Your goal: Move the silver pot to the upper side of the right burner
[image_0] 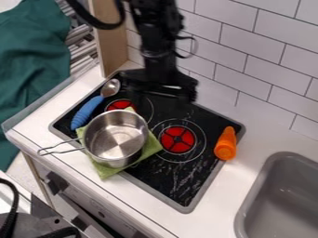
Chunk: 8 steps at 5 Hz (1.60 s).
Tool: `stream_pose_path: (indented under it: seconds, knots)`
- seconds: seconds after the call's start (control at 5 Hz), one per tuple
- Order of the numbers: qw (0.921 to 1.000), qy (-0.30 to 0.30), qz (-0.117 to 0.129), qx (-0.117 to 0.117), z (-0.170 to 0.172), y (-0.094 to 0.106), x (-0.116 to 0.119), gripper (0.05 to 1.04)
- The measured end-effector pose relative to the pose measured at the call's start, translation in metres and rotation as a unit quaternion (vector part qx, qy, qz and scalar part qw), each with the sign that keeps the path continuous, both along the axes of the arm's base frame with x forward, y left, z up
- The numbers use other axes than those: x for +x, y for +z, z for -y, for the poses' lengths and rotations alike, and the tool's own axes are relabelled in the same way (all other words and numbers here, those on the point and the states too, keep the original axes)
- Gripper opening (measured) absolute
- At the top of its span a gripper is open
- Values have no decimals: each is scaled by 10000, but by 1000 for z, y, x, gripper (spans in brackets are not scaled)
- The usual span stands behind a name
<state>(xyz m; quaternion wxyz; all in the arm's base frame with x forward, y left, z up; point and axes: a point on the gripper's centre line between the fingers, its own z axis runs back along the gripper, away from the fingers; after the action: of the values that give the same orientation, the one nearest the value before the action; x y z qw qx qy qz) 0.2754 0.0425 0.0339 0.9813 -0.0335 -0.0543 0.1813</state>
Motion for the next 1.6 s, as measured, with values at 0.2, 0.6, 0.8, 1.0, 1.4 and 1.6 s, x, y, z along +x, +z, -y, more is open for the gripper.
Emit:
stream_pose_path:
  seconds: [0.2,0.6,0.8,1.0,1.4,1.6]
  knots:
    - [9992,299,-207,-169,-17,-18,-9,1005]
    - [9970,343,-600,-354,-18,-45,-17,1005]
    - [9963,424,-650,-359,-17,-47,-18,1005]
    - [9963,391,-680,-356,-13,-50,-17,950]
    - [9958,489,-700,-332,-9,-55,-13,340]
    - [9959,456,-710,-315,-6,-55,-12,134]
